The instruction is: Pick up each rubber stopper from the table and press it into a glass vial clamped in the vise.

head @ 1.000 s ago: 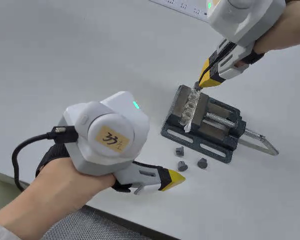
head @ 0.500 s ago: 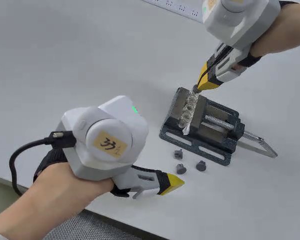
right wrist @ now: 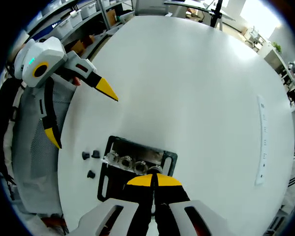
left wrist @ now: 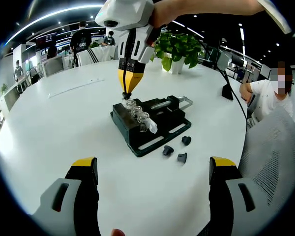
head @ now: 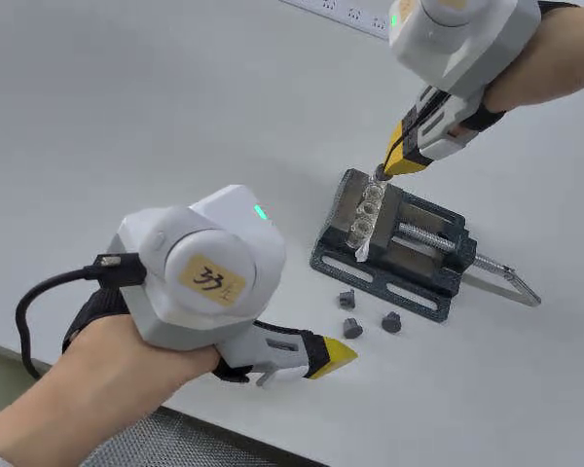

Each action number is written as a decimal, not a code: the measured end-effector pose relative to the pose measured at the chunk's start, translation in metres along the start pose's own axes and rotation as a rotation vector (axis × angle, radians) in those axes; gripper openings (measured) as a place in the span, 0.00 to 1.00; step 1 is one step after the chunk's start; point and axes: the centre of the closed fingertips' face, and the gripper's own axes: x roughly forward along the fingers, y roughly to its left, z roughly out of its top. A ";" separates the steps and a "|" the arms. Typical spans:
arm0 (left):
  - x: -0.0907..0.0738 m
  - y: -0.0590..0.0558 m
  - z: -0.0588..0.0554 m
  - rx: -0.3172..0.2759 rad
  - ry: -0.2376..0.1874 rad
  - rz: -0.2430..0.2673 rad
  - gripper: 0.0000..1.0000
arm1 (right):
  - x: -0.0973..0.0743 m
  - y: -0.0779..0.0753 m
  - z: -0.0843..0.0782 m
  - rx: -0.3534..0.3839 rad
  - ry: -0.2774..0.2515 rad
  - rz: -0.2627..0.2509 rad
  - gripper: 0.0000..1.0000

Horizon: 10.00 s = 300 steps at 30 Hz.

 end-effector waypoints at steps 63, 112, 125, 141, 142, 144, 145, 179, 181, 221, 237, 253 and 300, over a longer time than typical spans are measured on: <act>-0.002 0.003 0.008 0.004 -0.004 0.014 0.93 | 0.002 -0.006 -0.001 0.056 0.122 0.023 0.00; -0.022 0.009 0.022 0.043 -0.023 0.046 0.96 | -0.012 0.055 -0.031 0.172 -0.272 -0.055 0.50; -0.025 0.004 0.024 0.087 -0.027 0.022 0.97 | 0.004 0.109 -0.035 0.281 -0.363 -0.027 0.43; -0.028 0.003 0.020 0.107 -0.015 0.014 0.96 | 0.048 0.128 -0.047 0.475 -0.406 -0.001 0.17; -0.028 0.002 0.020 0.107 -0.013 0.014 0.96 | 0.049 0.128 -0.046 0.482 -0.409 0.000 0.16; -0.028 0.003 0.019 0.106 -0.012 0.014 0.96 | 0.051 0.128 -0.045 0.491 -0.411 0.002 0.15; -0.028 0.003 0.019 0.106 -0.011 0.014 0.96 | 0.053 0.128 -0.043 0.496 -0.416 0.008 0.14; -0.017 -0.006 0.046 0.159 -0.116 -0.025 0.94 | 0.036 0.132 -0.035 0.805 -0.586 0.052 0.05; -0.017 -0.007 0.048 0.159 -0.122 -0.030 0.94 | 0.033 0.132 -0.037 0.822 -0.595 0.053 0.05; -0.039 -0.056 0.134 0.259 -0.427 -0.161 0.41 | -0.122 0.120 0.012 1.280 -1.224 0.604 0.04; -0.047 -0.082 0.156 0.232 -0.493 -0.312 0.08 | -0.133 0.132 0.011 1.362 -1.290 0.777 0.04; -0.057 -0.094 0.152 0.210 -0.498 -0.417 0.05 | -0.135 0.147 0.014 1.339 -1.269 0.888 0.04; -0.033 -0.100 0.116 0.283 -0.303 -0.430 0.03 | -0.108 0.162 0.002 0.127 -0.513 -0.050 0.13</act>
